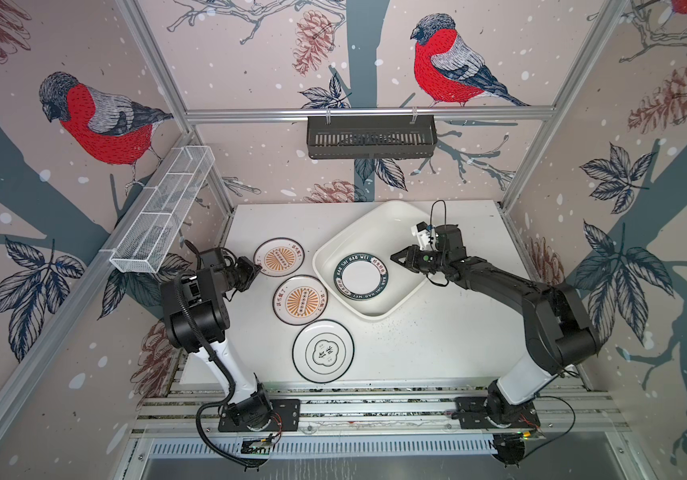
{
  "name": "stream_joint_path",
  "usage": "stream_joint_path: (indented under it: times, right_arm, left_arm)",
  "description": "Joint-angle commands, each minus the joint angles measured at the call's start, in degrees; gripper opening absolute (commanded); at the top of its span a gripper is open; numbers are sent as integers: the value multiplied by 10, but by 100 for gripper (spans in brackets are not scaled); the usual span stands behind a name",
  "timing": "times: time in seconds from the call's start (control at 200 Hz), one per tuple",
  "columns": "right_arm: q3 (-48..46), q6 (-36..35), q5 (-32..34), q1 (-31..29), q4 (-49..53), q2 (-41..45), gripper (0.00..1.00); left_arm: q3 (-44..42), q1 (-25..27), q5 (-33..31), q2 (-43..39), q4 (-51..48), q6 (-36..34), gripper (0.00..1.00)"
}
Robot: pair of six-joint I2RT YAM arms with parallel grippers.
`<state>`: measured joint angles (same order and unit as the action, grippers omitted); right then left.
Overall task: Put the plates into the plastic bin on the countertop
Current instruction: 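Tilt the sunburst plate up on edge with the left gripper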
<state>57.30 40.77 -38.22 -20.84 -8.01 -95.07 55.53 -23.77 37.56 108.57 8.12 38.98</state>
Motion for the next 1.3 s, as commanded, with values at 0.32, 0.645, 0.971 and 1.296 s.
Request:
stream_joint_path:
  times: [0.32,0.645,0.971,1.296]
  right_arm:
    - [11,6,-5,-1,-21,2,22]
    - [19,-1,2,-1,-10,8,22]
    - [24,-8,9,0,8,24,22]
    - [42,-17,18,8,35,47,22]
  left_arm:
    - [3,1,48,-14,65,53,0]
    - [-8,13,74,-33,96,92,0]
    - [-5,31,85,-61,111,107,0]
    - [8,49,91,-99,107,118,0]
